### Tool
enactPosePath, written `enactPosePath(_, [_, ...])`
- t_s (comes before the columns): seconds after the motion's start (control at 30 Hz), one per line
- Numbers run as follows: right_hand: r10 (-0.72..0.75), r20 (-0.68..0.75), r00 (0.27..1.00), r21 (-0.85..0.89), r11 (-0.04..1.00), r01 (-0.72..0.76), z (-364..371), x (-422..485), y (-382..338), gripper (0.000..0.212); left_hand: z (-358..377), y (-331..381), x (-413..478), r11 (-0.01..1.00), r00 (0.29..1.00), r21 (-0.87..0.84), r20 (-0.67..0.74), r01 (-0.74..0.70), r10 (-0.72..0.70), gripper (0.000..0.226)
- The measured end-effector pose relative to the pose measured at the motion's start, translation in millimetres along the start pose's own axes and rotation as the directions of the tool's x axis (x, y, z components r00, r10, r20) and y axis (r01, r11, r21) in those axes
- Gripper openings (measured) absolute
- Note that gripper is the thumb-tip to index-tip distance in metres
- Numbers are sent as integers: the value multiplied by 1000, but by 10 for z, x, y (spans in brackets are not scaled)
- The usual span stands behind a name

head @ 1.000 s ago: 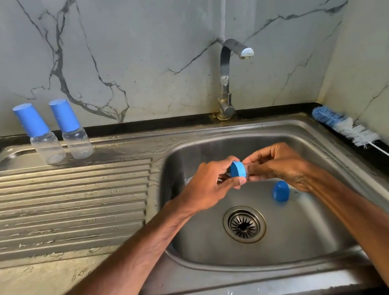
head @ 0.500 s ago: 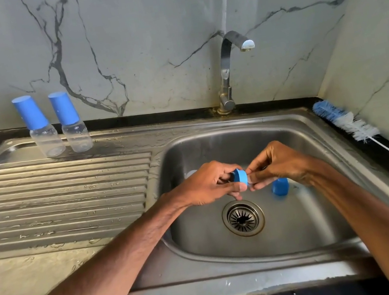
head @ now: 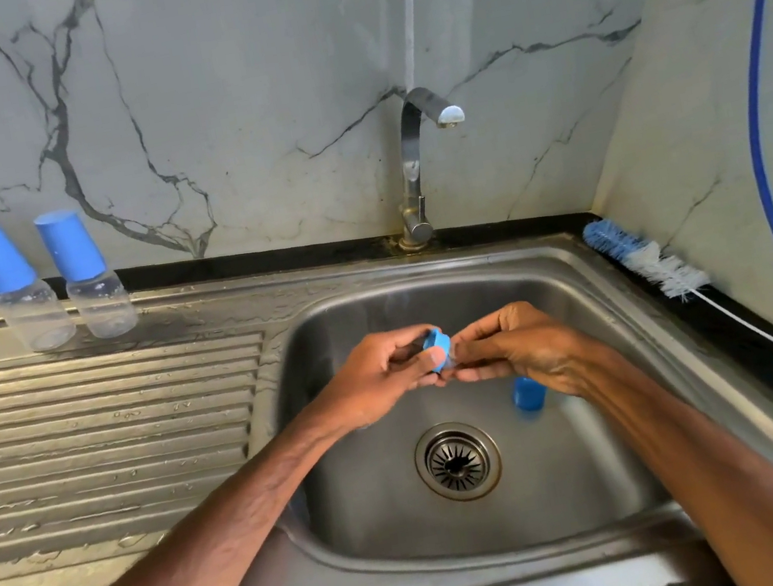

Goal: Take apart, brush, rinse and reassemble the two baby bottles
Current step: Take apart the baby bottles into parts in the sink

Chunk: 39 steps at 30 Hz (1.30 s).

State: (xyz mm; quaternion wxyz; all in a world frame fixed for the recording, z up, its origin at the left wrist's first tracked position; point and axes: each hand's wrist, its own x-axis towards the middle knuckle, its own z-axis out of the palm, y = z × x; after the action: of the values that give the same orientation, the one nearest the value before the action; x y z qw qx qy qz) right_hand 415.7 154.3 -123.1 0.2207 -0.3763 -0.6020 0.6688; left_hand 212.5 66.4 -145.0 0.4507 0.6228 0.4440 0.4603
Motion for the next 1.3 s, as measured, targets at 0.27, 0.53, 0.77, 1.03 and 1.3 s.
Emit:
enactPosePath(0.27, [-159,-64,985,-135,979,150,165,14,30,29,5,-59,18,983,983,-96,-83,158,-166,37])
enactPosePath(0.53, [-304,-305,903,-360,914,186,320,49,59,6,200,-14,87,971,954,-38,-181,237,-240,44])
enactPosePath(0.77, [-403,-459,792,-469,867,169,518,80,74,5,217,17,88,955,929,-163,-240,247,-282,43])
enactPosePath(1.03, [-450,-450,772,-502,842,198,579,107,106,8,215,-7,115,945,896,-204,-318,255,-310,44])
enactPosePath(1.3, [-473,-197,859,-715,669,205,503,87,27,29,145,98,27,896,843,-253,-319,364,-433,43])
